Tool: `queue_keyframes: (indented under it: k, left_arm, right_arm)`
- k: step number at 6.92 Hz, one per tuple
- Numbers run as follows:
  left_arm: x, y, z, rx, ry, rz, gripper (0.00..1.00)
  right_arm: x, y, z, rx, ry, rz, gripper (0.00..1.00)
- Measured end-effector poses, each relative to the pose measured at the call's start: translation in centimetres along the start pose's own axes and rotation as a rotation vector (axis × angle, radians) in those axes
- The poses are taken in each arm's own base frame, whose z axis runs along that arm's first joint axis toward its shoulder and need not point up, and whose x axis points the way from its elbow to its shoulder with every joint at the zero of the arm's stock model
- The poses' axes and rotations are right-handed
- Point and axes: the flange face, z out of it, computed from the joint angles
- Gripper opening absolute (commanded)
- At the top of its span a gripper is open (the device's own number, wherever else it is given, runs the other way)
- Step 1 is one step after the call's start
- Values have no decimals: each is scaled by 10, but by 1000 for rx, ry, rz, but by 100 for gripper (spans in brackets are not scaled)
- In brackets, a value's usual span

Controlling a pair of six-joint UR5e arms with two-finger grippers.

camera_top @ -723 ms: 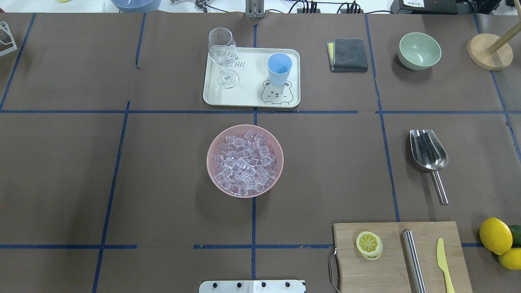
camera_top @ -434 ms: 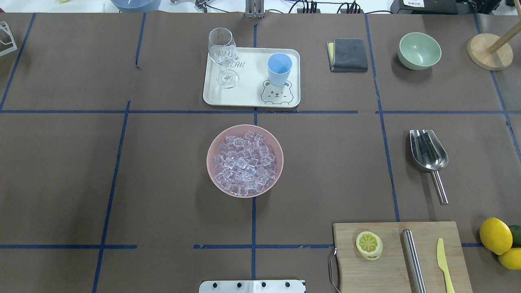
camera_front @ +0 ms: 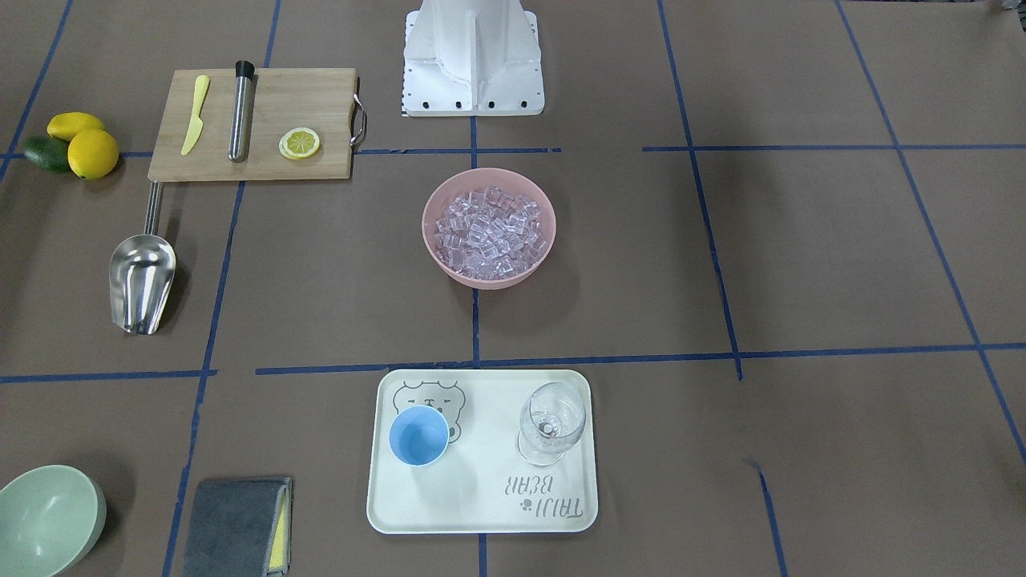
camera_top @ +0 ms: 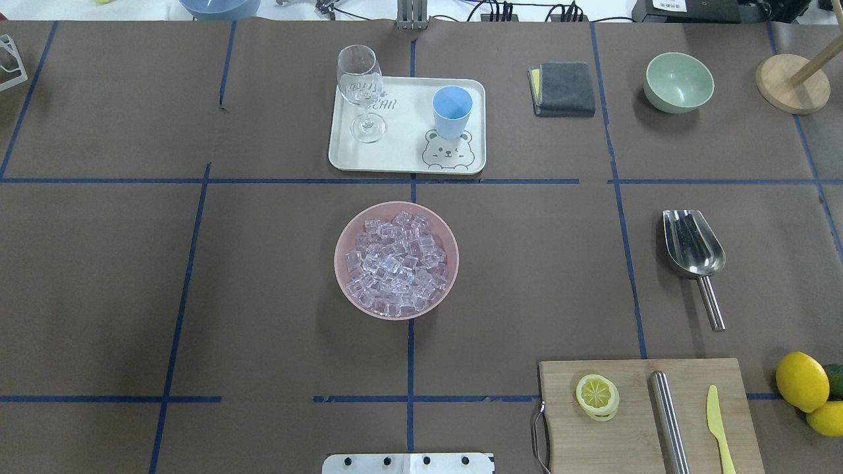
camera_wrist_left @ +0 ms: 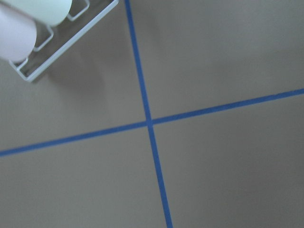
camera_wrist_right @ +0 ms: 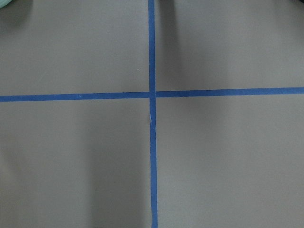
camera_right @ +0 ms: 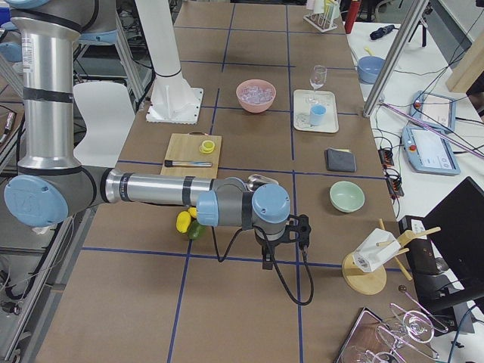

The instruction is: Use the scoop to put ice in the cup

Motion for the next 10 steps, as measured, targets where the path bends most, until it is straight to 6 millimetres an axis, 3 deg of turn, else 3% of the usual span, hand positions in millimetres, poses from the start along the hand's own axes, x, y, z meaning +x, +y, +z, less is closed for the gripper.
queue_keyframes:
  k: [2, 3, 5, 7, 10]
  left_arm:
    - [28, -12, -11, 150, 57, 184, 99]
    - [49, -13, 1, 177, 89, 277, 97]
    - [103, -27, 37, 161, 163, 421, 98]
    - [152, -56, 52, 234, 220, 585, 100]
    - [222, -77, 75, 286, 314, 753, 100]
  right_arm:
    - [-24, -10, -15, 53, -14, -54, 100]
    - [-34, -10, -14, 55, -23, -74, 100]
    - [-51, -6, 16, 29, -64, -102, 100]
    - [-94, -4, 33, 31, -104, -53, 100]
    - [-154, 29, 77, 58, -135, 40, 100]
